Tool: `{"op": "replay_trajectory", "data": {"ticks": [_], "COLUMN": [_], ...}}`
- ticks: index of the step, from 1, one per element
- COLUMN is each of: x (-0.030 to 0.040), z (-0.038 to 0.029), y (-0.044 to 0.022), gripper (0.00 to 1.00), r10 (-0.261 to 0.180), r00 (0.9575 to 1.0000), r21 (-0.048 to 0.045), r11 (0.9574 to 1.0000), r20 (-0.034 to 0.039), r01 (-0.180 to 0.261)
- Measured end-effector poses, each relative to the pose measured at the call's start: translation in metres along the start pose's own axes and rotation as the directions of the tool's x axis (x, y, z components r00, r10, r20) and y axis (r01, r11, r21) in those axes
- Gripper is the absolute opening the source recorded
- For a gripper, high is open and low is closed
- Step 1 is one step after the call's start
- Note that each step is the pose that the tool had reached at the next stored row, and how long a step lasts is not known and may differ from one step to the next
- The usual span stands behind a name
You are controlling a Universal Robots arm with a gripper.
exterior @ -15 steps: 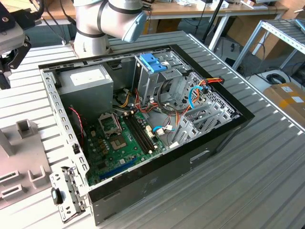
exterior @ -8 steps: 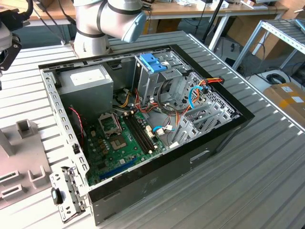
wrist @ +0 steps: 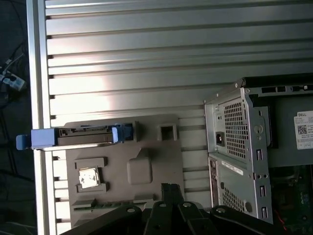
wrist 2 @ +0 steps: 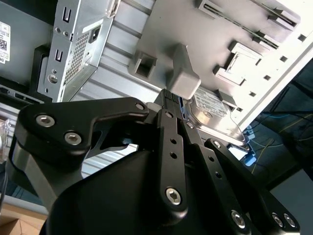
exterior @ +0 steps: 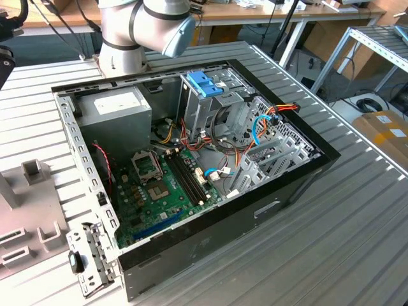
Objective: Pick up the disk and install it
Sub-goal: 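Reach for the disk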
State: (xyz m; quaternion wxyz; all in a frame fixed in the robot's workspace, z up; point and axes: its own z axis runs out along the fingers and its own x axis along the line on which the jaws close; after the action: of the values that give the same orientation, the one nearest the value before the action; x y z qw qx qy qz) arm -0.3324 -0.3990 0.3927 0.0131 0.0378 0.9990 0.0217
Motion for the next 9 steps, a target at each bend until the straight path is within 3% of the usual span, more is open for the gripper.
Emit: {"op": "replay_trajectory", "data": {"ticks": [9], "x": [0.0131], "z": [-0.0002], "y": [-0.0010], "gripper": [0.10], "r10": [0.000], "r00": [1.0000], "r21": [0.0000], "r11": [1.0000], "r20": [0.0000], "r01": [0.000]}}
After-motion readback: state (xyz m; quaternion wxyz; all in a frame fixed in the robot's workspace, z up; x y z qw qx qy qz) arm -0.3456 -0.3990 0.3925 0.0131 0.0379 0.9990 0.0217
